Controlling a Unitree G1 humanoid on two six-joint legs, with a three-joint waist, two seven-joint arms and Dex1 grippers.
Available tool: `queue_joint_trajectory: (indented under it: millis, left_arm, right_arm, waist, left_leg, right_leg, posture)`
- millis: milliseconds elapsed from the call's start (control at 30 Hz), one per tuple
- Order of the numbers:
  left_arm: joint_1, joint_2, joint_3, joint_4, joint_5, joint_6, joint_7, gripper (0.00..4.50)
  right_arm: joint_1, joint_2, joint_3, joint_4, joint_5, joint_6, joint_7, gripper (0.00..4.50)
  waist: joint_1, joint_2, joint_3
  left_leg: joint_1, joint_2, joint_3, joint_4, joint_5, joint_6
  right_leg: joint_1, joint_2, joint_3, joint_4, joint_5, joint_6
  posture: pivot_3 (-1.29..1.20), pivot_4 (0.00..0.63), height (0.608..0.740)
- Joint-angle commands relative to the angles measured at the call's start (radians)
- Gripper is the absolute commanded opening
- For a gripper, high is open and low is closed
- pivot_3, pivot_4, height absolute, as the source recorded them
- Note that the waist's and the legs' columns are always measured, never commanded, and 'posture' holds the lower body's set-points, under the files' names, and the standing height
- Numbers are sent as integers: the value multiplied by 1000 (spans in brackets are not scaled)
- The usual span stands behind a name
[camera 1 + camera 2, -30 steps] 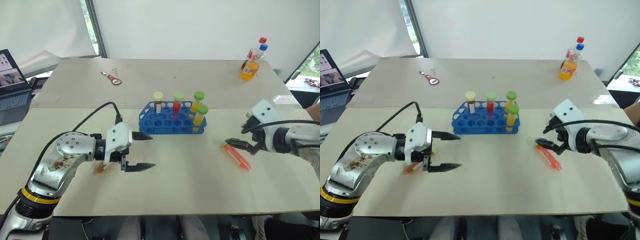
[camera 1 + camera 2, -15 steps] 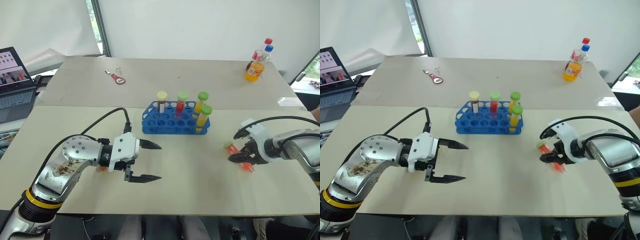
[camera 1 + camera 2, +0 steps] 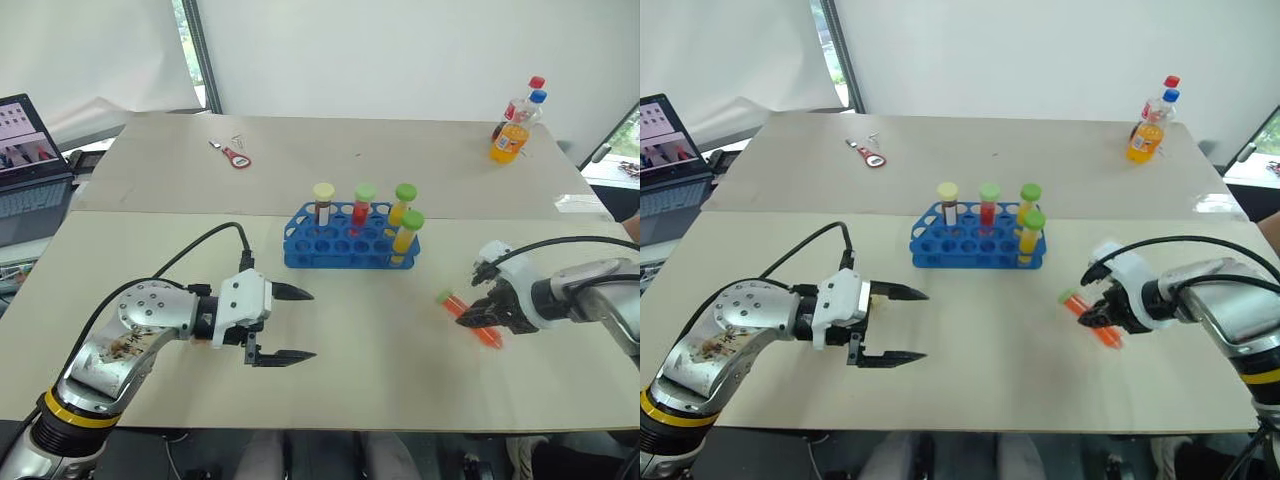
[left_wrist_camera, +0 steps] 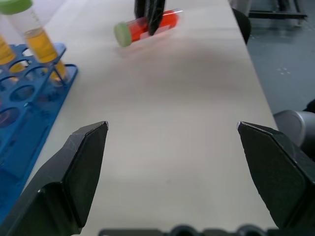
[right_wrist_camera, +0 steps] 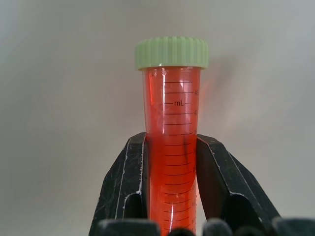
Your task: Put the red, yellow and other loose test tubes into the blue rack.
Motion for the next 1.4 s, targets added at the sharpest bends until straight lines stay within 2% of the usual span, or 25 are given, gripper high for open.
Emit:
queue_joint_trajectory:
  millis: [33,167,267,333,467,767,1400]
  left_arm:
    - [6,-4,69,15,-27,-14,25,4500]
    - [-1,-13,101,94,13,-60,60,4500]
    - [-6,-6,120,125,-15,-52,44,4500]
    - [-7,-4,124,134,-17,-57,35,4500]
    - [-11,0,122,138,-15,-59,16,4500]
    - [-24,-10,107,102,-29,-26,34,4500]
    - [-55,-57,111,82,-61,34,115,4500]
  right_arm:
    - [15,100,-144,-114,105,12,-31,949]
    - [16,373,-263,-174,133,-13,-225,949]
    - [19,568,-249,-194,64,-151,-381,949]
    - [17,700,-227,-151,0,-311,-460,949]
    - [-9,830,-160,-31,-145,-541,-563,949]
    - [-35,944,-119,221,-334,-903,-674,949]
    - [55,1124,-85,367,-436,-1128,-814,949]
  waist:
    - [-2,-1,0]
    - [-1,-1,0]
    - [1,-1,0]
    - [1,-1,0]
    - [0,-1,0]
    - [-6,-1,0]
    - [-19,0,0]
  left_leg:
    - [0,0,0,0,0,0]
    - [1,0,-1,1,0,0]
    - [0,0,-1,1,0,0]
    - [-1,-1,-1,1,0,0]
    - [-1,-1,0,1,0,0]
    - [0,-1,3,-1,0,-1]
    - [1,0,0,-1,0,-1]
  right_leg:
    - [0,0,0,0,0,0]
    - [1,1,0,2,0,0]
    - [0,0,0,2,0,0]
    - [-1,0,0,2,0,0]
    - [-1,0,0,3,0,0]
    - [-2,0,-1,3,0,0]
    - [-2,0,-1,7,0,-1]
  posture:
    - [0,150,733]
    - [0,150,733]
    - [0,150,733]
    - [0,150,733]
    - [0,150,733]
    - [0,150,733]
    - [0,150,733]
